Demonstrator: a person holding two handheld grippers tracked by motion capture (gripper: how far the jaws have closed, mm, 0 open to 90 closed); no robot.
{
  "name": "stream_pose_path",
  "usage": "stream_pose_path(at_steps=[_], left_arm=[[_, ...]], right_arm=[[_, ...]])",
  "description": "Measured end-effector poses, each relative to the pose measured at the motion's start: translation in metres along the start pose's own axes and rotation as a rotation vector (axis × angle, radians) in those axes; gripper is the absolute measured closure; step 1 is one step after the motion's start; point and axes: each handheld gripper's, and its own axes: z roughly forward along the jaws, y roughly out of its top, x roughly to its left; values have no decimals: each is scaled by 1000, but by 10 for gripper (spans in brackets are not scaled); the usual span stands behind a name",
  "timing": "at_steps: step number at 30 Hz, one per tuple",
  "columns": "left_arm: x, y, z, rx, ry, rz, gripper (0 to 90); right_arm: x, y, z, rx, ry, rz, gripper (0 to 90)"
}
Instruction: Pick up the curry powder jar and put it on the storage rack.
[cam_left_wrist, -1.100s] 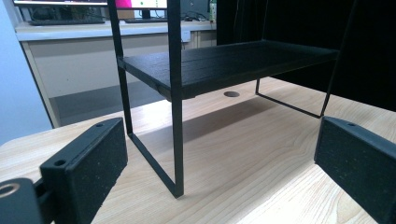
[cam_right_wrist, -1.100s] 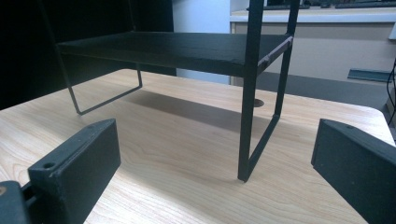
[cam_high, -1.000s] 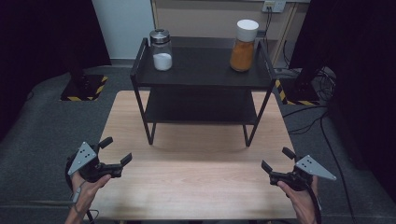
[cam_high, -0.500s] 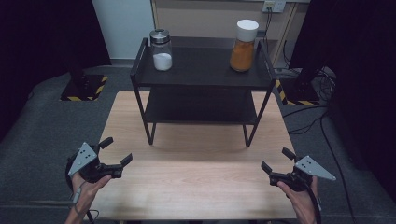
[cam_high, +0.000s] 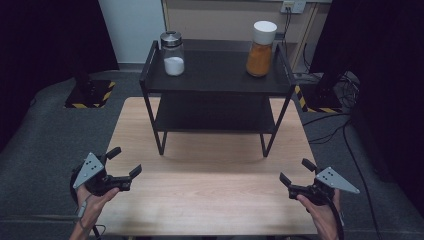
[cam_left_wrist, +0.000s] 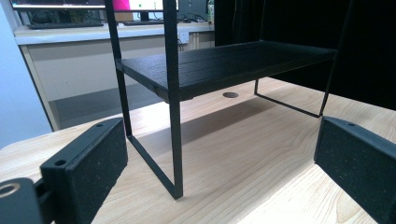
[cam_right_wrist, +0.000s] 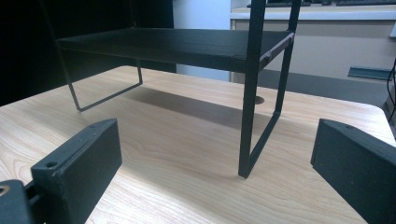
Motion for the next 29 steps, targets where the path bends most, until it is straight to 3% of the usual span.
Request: stream_pose_path(at_steps=[29], left_arm=[[0, 0, 0, 0, -1, -1, 18]], right_arm=[[0, 0, 0, 1, 3, -8, 26]])
